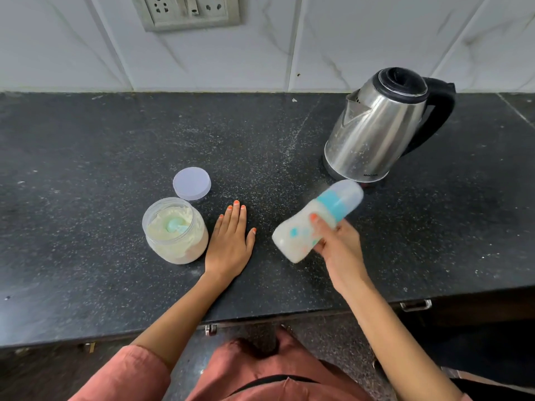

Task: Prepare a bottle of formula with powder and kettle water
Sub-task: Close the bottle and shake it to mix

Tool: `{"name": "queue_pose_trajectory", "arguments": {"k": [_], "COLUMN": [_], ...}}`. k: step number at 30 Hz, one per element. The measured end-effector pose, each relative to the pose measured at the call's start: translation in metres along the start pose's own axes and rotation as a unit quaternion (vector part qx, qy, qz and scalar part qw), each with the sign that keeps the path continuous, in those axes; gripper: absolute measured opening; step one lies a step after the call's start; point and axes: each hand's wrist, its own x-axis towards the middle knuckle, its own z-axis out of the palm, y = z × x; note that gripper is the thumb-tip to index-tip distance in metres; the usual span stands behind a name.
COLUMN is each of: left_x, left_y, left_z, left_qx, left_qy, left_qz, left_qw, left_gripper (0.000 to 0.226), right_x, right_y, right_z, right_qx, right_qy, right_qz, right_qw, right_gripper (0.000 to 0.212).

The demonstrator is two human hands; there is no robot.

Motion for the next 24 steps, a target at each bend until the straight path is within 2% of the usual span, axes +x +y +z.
{"name": "queue_pose_trajectory", "arguments": {"k": [2,3,6,8,9,12,14,16,18,19,21,24], "left_x": [0.0,0.0,0.0,0.0,0.0,0.0,-0.001,-0.001,-0.001,-0.001,-0.001,0.0], "left_y": [-0.001,0.0,0.0,0.001,0.001,0.001,0.001,0.002,0.001,0.002,0.002,0.002], "left_z": [0.0,0.001,0.0,0.0,-0.001,-0.001,-0.001,-0.002,-0.003,-0.003,-0.003,-0.002], "left_qx": [0.001,0.0,-0.001,-0.001,-0.001,-0.002,-0.006,-0.007,-0.006,-0.005,-0.002,0.001], "left_qy": [-0.001,-0.001,0.004,0.004,0.004,0.001,0.001,0.003,0.004,0.003,0.0,-0.005], "left_qz": [-0.001,-0.002,0.0,0.0,0.0,-0.001,-0.002,-0.001,0.0,-0.001,-0.002,-0.005], "left_qw": [1.0,1.0,1.0,1.0,1.0,1.0,1.0,1.0,1.0,1.0,1.0,1.0], "left_gripper": [0.058,0.058,0.057,0.057,0.057,0.057,0.057,0.057,0.057,0.057,0.057,0.057], "right_x": [-0.009,-0.007,0.01,0.017,0.016,0.001,0.001,0.01,0.019,0.02,0.012,-0.005], "right_y": [0.0,-0.002,-0.015,-0.016,-0.014,-0.007,-0.01,-0.017,-0.02,-0.018,-0.008,0.001], "right_z": [-0.002,-0.003,-0.002,0.0,0.002,0.003,0.0,0.0,0.002,0.004,0.008,0.008], "right_qx": [-0.101,-0.098,0.077,0.129,0.106,-0.073,-0.103,0.019,0.149,0.168,0.11,-0.084], "right_qy": [-0.056,-0.059,0.036,0.078,0.064,-0.048,-0.071,-0.012,0.066,0.081,0.042,-0.06], "right_qz": [0.002,-0.007,-0.023,-0.034,-0.028,-0.005,-0.015,-0.014,-0.014,-0.014,-0.001,0.001], "right_qw": [0.993,0.993,0.996,0.988,0.992,0.996,0.992,1.0,0.987,0.982,0.993,0.995], "right_gripper": [0.03,0.031,0.025,0.02,0.021,0.034,0.039,0.032,0.021,0.018,0.021,0.033]}}
